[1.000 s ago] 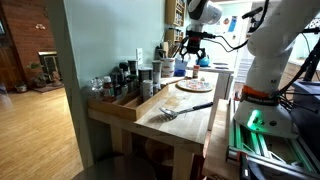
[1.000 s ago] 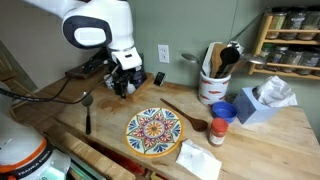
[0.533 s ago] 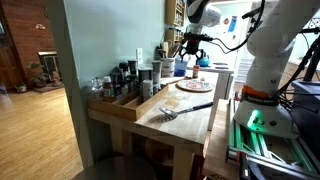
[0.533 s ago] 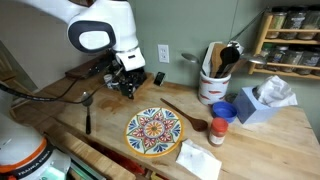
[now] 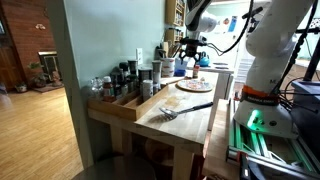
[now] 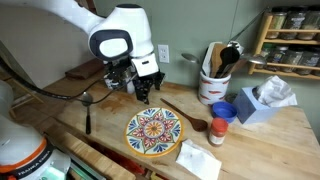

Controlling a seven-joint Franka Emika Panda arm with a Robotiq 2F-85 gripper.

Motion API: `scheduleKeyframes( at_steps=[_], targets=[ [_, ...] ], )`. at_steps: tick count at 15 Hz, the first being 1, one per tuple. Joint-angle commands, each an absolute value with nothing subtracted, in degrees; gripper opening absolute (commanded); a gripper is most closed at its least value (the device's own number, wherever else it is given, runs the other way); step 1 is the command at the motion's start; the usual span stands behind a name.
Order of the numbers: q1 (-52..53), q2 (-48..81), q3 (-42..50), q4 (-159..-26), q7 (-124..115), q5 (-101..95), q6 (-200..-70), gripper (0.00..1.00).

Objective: Put the wooden spoon in the utensil holder

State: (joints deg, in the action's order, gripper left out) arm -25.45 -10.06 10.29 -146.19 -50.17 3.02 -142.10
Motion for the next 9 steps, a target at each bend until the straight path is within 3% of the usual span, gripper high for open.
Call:
scheduleKeyframes(
  at_steps=[1, 9],
  targets=[
    [-24.73, 1.0, 13.29, -139.85, -53.91, 2.08, -147.28, 1.0],
    [-21.63, 18.71, 18.03, -127.16, -51.98, 7.91, -154.74, 1.0]
  ],
)
